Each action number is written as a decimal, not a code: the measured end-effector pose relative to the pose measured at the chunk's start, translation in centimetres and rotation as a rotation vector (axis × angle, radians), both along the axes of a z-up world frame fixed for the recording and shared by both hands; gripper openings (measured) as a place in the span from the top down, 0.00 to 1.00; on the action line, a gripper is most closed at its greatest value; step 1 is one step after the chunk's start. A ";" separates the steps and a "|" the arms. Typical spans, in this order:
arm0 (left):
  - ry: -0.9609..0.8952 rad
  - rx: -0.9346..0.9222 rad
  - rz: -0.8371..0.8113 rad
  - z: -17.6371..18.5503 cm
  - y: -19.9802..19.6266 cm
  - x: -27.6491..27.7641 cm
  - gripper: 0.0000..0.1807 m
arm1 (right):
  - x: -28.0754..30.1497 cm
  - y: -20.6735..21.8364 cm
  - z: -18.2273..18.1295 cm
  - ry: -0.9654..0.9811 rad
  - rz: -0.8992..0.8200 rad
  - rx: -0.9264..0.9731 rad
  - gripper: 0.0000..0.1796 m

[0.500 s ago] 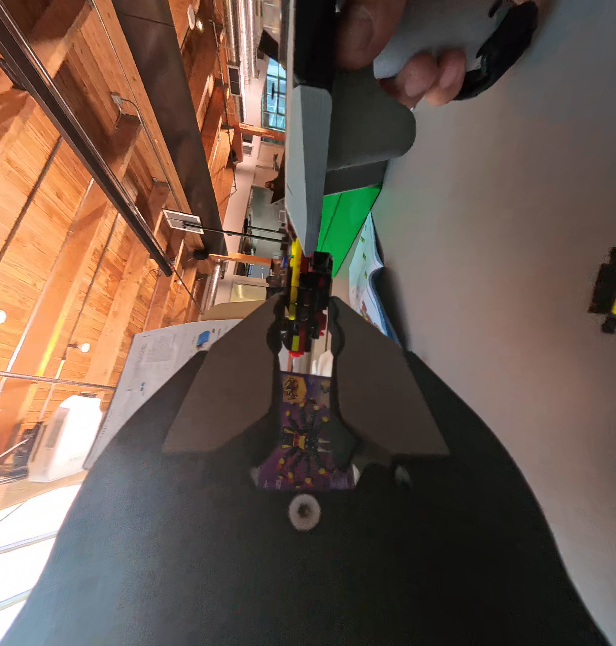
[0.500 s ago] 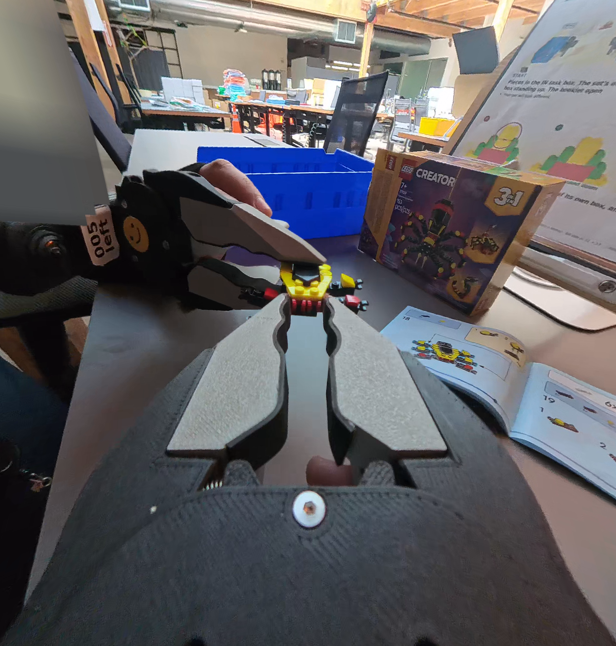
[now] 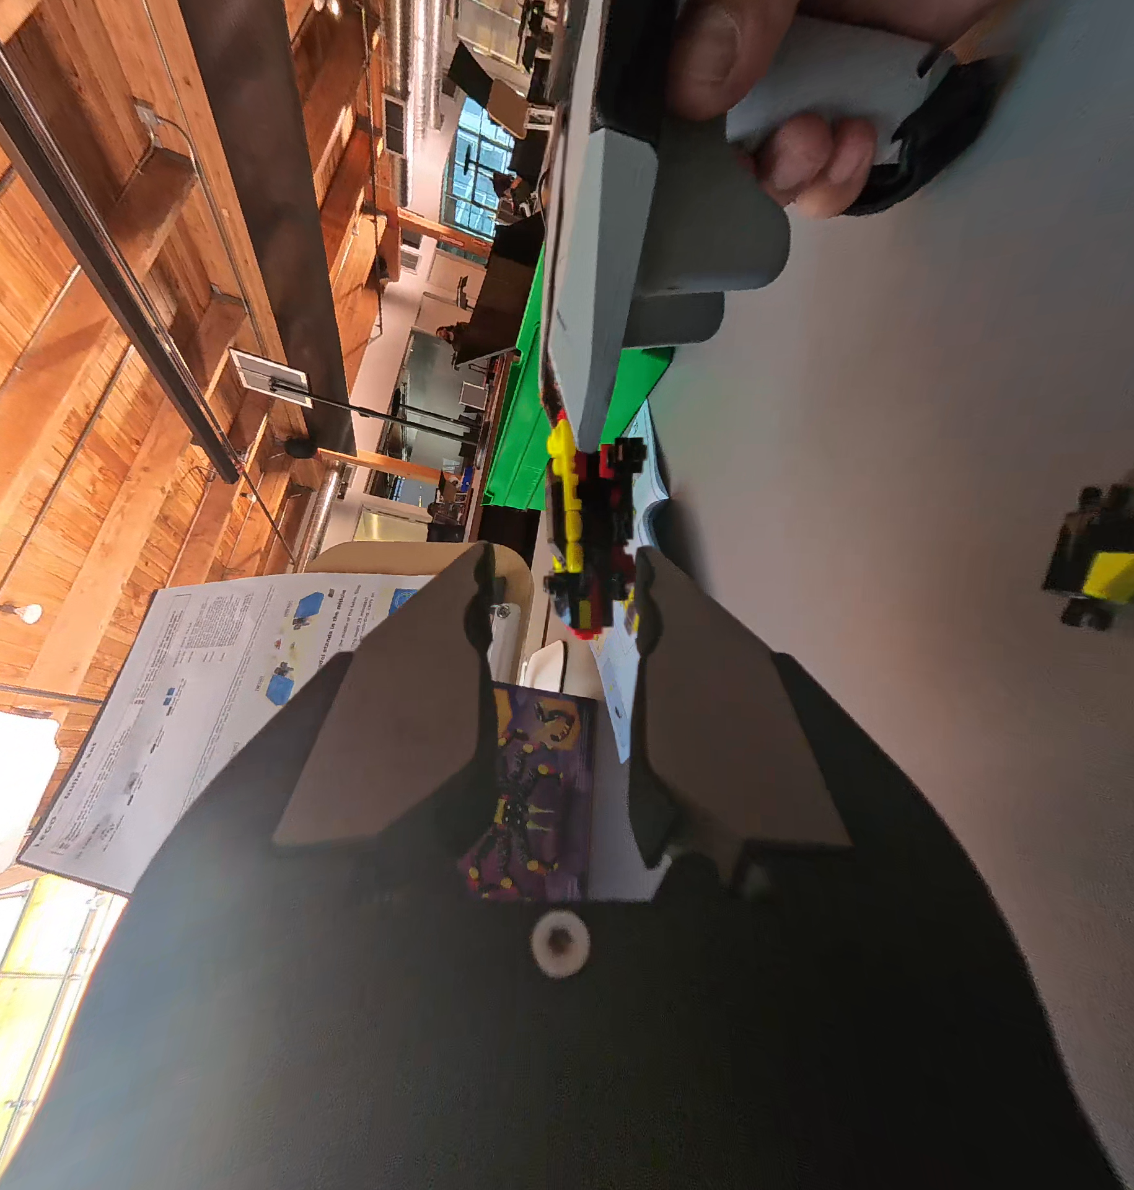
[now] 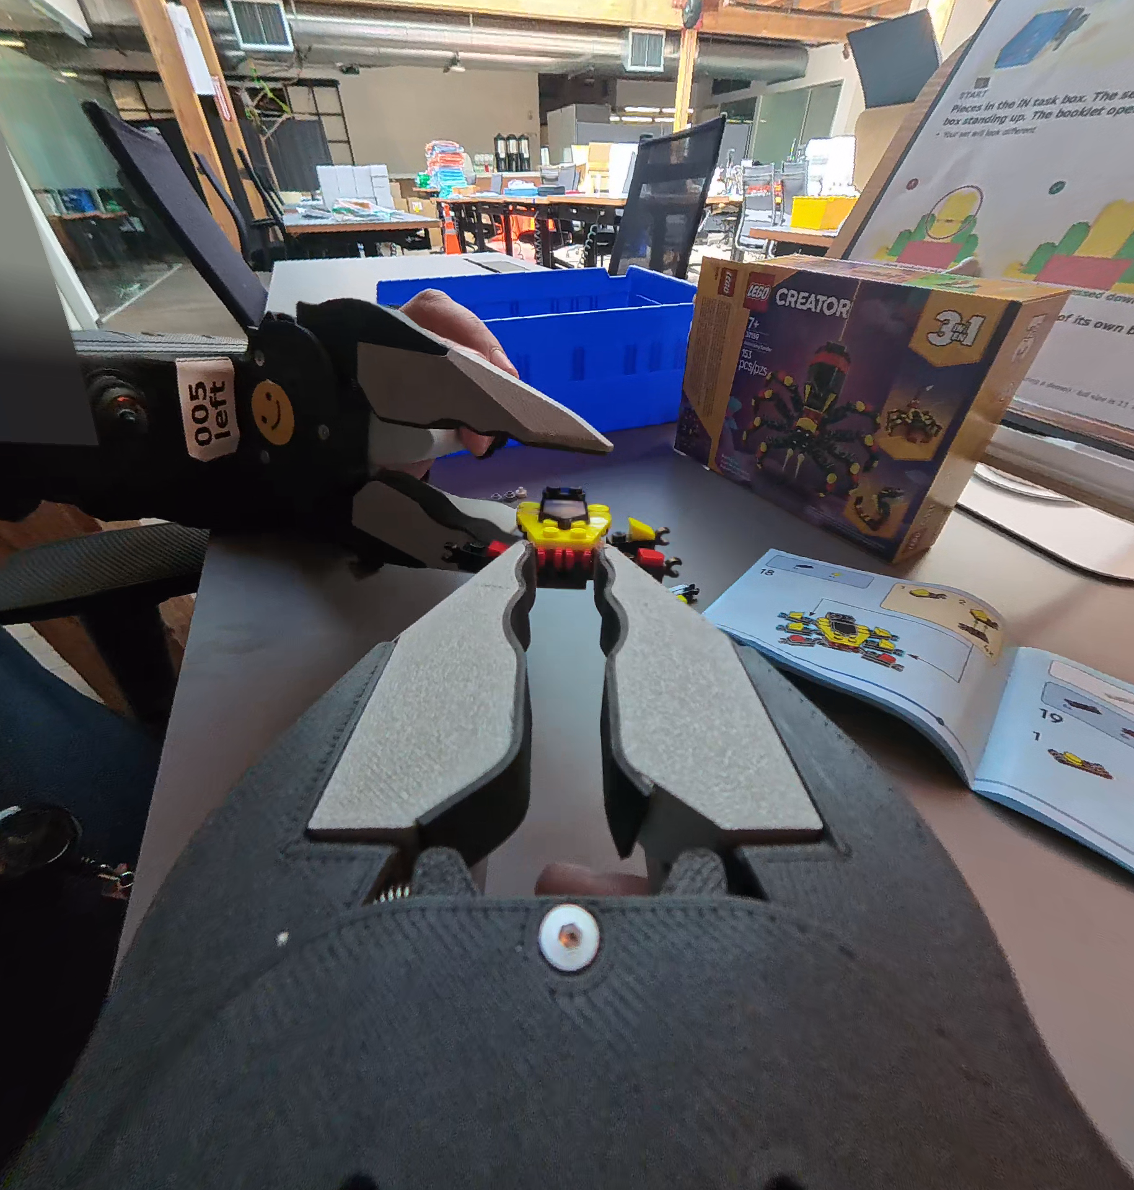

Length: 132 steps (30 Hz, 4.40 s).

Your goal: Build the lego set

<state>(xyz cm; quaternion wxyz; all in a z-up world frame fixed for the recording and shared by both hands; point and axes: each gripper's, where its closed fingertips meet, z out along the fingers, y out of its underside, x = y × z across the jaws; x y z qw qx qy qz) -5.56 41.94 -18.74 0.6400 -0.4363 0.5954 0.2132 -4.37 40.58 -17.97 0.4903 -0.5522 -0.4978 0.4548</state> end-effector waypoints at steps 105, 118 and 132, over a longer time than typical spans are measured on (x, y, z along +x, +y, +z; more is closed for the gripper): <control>-0.123 -0.287 0.298 -1.4 4.9 -8.1 0.86 | 4.9 18.9 -2.6 -0.185 -0.483 -0.060 1.00; -0.124 -0.265 0.297 -1.0 4.9 -8.1 0.86 | 3.8 17.7 -2.4 -0.241 -0.438 0.085 1.00; -0.081 -0.021 0.321 2.2 4.5 -8.6 0.86 | -0.9 11.0 -4.3 -0.451 -0.167 0.508 0.96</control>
